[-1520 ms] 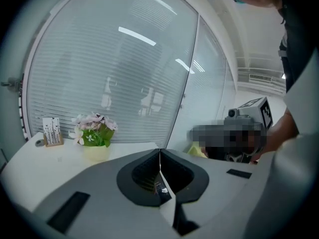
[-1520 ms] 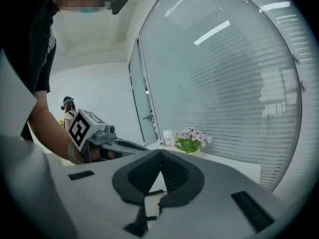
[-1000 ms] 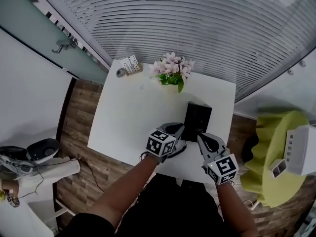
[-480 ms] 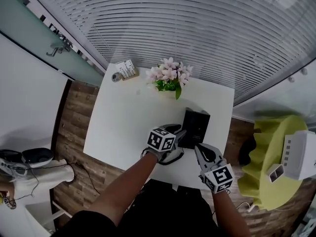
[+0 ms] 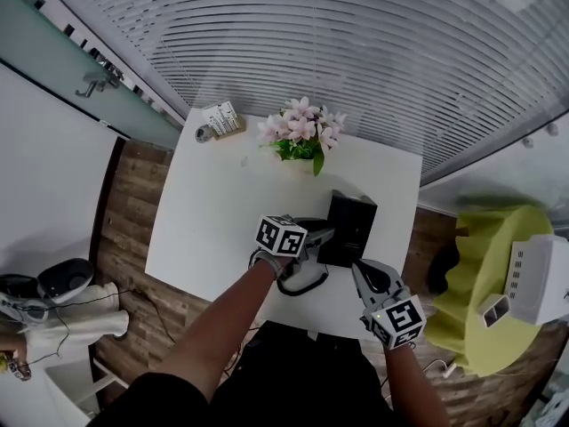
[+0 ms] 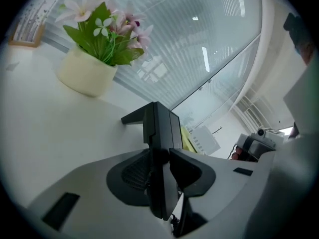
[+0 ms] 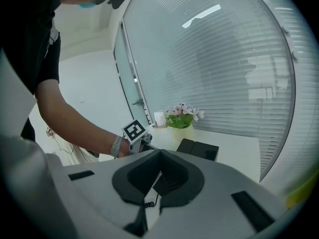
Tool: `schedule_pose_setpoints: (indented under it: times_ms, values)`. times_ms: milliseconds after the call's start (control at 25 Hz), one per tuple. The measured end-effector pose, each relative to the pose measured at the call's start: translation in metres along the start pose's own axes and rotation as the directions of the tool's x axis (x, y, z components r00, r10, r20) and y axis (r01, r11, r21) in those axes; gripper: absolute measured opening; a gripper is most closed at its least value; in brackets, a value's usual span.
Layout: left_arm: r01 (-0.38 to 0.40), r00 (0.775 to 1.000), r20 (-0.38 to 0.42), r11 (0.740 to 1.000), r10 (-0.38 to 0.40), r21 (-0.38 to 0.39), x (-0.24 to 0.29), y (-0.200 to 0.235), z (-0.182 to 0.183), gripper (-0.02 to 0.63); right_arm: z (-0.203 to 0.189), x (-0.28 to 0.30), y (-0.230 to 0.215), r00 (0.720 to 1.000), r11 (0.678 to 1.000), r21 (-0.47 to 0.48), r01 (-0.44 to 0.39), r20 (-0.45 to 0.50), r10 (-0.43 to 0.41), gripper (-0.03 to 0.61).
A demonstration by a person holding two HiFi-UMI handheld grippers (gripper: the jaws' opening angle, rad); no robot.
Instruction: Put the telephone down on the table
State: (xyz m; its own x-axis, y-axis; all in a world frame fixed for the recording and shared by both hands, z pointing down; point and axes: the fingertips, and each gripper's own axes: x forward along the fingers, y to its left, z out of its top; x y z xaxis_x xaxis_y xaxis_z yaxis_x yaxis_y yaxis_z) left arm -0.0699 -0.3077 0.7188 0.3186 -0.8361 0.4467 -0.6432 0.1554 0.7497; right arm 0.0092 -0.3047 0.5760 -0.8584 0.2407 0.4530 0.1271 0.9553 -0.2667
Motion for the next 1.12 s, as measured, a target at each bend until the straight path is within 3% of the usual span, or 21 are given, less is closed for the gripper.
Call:
schedule_pose_setpoints:
  times_ms: [200,800,1120]
  values:
    - [0.083,0.997,-0.007,0.996,-0.083,-0.037,0.001,-0.001,0.000,0.098,-0.004,0.000,-0.002,1.000,1.000,0.000,0.003,-0.012,-0.003,0.021]
    - [0.070,0.998,-0.008,0.997,-0.070,-0.016,-0.021,-0.018,0.006,0.081,-0.001,0.002,0.001,1.000,1.000,0.000,0.013,-0.013,-0.013,0.021]
    - [0.123,0.992,0.002,0.992,-0.123,0.012,-0.040,-0.051,0.011,0.081,0.015,0.001,0.011,1.000,1.000,-0.015,0.025,0.017,-0.024,0.021]
